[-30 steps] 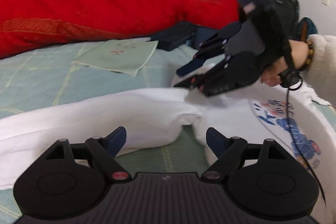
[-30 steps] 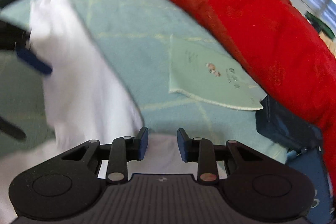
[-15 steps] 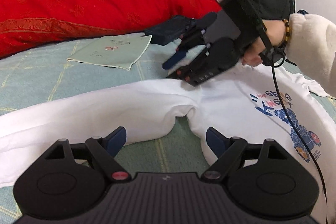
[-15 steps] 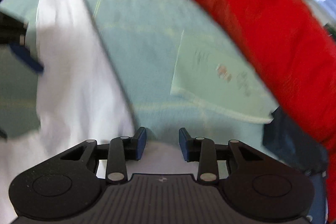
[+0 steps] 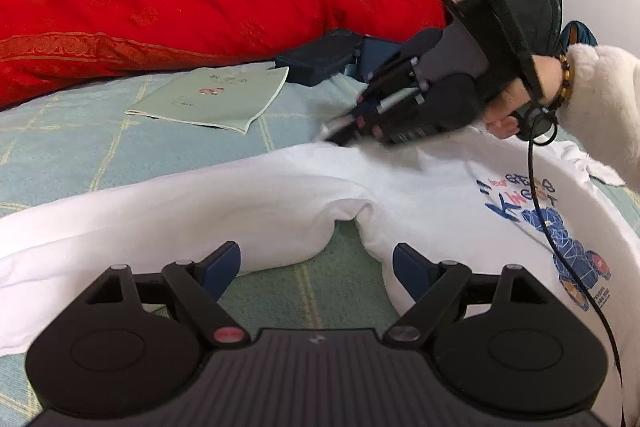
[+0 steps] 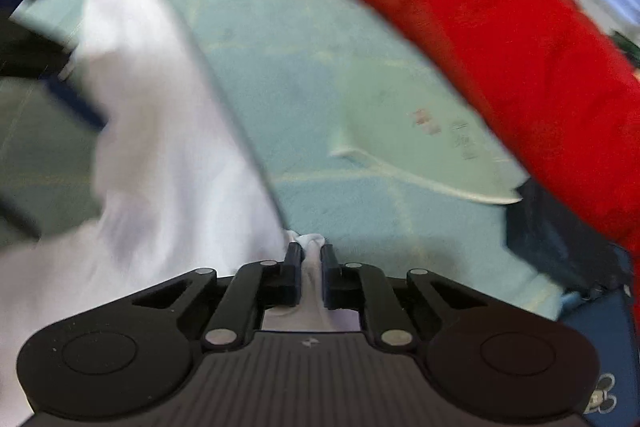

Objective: Fold clothes

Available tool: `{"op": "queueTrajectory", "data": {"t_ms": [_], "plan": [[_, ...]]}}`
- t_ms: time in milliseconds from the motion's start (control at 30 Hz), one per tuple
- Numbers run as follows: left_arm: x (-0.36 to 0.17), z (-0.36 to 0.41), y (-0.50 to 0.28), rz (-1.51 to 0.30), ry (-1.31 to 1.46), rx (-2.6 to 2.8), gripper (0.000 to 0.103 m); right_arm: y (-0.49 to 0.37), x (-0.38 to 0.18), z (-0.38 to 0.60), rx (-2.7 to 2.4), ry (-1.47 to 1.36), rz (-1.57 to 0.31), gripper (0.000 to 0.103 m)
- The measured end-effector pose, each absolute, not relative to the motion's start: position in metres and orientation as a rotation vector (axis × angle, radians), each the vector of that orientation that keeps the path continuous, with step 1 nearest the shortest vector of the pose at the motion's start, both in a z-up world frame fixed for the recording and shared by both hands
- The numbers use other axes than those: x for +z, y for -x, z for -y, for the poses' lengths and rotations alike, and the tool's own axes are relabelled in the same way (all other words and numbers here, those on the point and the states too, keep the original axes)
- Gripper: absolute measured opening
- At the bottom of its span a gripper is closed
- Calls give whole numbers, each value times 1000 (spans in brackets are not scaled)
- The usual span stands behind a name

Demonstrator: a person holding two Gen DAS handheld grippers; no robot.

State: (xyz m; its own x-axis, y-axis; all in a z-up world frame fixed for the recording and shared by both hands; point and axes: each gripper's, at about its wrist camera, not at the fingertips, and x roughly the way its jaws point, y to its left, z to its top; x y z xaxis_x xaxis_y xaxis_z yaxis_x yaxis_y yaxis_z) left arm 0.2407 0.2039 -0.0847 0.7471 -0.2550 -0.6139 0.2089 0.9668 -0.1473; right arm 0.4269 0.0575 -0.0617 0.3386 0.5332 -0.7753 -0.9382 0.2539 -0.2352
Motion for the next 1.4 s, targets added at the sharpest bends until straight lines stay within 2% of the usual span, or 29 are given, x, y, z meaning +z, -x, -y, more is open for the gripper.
{"op": "queueTrajectory", "data": {"t_ms": [133, 267, 433, 667, 1100, 1400], "plan": [[-84, -208, -240, -670, 93, -248, 84, -459, -55, -54, 947, 581, -640, 8], [-83, -211, -241, -669, 105, -228, 84, -466, -62, -57, 885, 584, -675, 9], [-79, -222, -241, -645, 145, -159, 84, -454, -40, -62, 967, 548, -619, 19], [-68, -246, -234, -640, 79, 96, 86, -427, -49, -121, 1115, 601, -624, 20], [-64, -290, -221, -600, 167, 279, 86, -414, -60, -177, 1229, 574, -672, 20], [-64, -295, -219, -593, 173, 280, 86, -359, -74, -169, 1298, 773, -528, 21]]}}
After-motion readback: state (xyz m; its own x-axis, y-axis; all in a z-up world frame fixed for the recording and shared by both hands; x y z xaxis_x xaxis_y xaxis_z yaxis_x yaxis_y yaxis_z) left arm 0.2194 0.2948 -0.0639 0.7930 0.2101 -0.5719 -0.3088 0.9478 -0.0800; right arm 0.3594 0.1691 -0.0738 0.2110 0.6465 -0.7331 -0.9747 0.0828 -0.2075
